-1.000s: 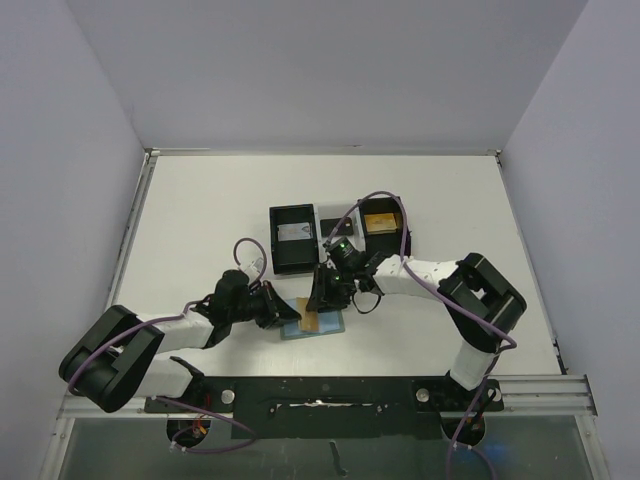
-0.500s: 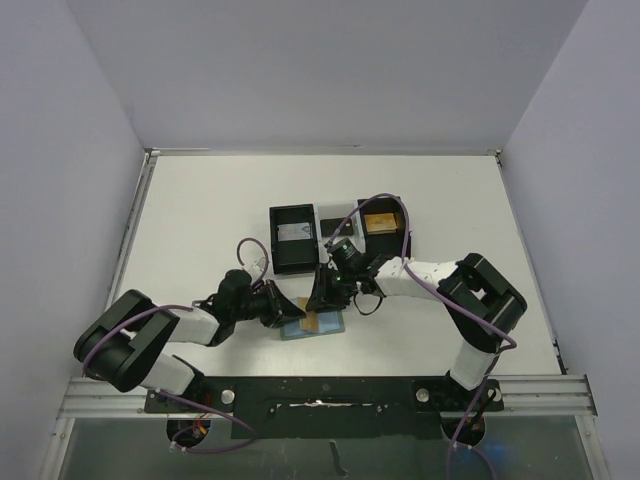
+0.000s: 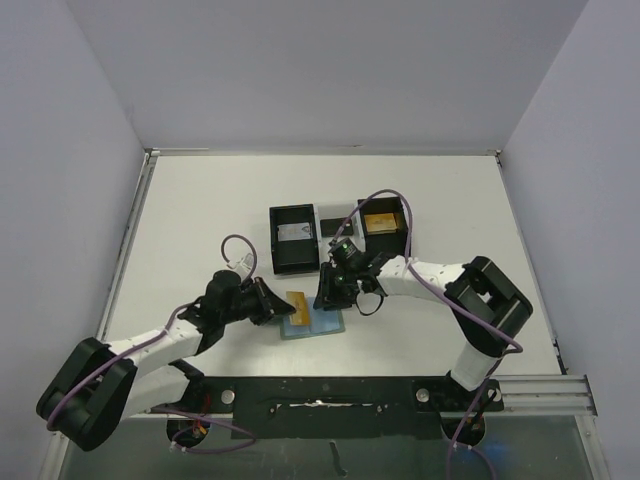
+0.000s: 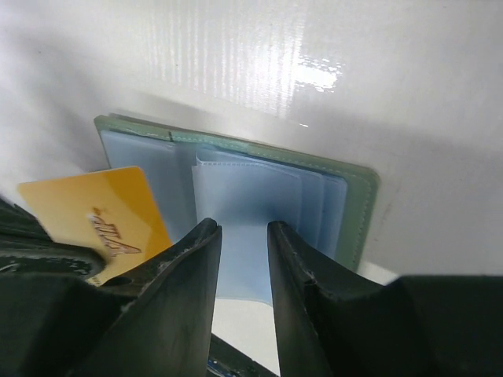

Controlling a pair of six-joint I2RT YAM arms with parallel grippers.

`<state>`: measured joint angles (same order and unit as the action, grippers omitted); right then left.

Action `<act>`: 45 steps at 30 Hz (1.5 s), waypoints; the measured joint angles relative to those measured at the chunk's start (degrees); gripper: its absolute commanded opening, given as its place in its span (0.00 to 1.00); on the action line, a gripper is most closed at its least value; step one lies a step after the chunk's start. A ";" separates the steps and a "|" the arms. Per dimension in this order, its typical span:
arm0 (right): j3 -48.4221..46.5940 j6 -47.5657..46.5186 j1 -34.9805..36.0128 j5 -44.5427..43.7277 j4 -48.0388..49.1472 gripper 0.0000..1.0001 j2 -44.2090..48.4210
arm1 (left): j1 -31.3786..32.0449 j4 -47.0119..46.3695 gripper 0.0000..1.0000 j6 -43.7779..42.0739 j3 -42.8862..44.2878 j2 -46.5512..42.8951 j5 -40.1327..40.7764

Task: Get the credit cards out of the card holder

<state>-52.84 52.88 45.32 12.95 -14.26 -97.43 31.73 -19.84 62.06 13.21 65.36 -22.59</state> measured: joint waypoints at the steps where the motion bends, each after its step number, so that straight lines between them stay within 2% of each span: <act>1: -0.13 -0.22 -0.02 -0.59 -0.66 0.33 0.20 | -0.09 1.07 0.00 -0.22 0.00 -1.29 0.37; 9: -2.16 -2.84 0.00 -4.20 -6.23 0.34 3.61 | -0.42 8.98 0.00 -1.84 0.02 -8.52 4.24; 16: -4.74 -3.80 1.01 -1.36 -2.49 0.34 4.61 | -0.72 14.29 0.00 -2.64 0.44 -13.16 8.44; 22: -4.81 -3.85 1.66 1.18 0.33 0.34 0.76 | -0.79 17.11 0.00 -2.78 0.79 -15.50 10.73; 28: -4.81 -4.11 1.77 -2.01 -3.48 0.36 -2.54 | -0.83 18.40 0.00 -2.89 1.01 -16.02 11.72; 34: -5.01 -5.11 1.77 -6.69 -5.33 0.50 0.92 | -0.83 18.23 0.00 -3.93 2.14 -15.61 11.45; 39: -4.70 -5.62 1.70 -13.05 -4.70 0.71 10.23 | -1.03 15.56 0.00 -5.75 3.19 -15.58 9.92; 42: -1.75 -6.45 0.74 -14.80 -0.90 0.76 16.63 | -1.07 13.20 0.00 -6.43 3.74 -15.19 8.17; 43: -0.35 -6.67 0.11 -14.73 0.76 0.85 18.32 | -1.07 12.83 0.00 -6.78 3.93 -15.08 7.69; 45: 4.55 -6.67 -2.47 -14.32 5.29 0.90 22.62 | -1.07 12.00 0.00 -7.37 4.66 -14.71 6.71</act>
<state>-48.29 46.22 42.85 -1.37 -8.97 -74.81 30.65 -7.84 54.70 17.87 50.65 -15.88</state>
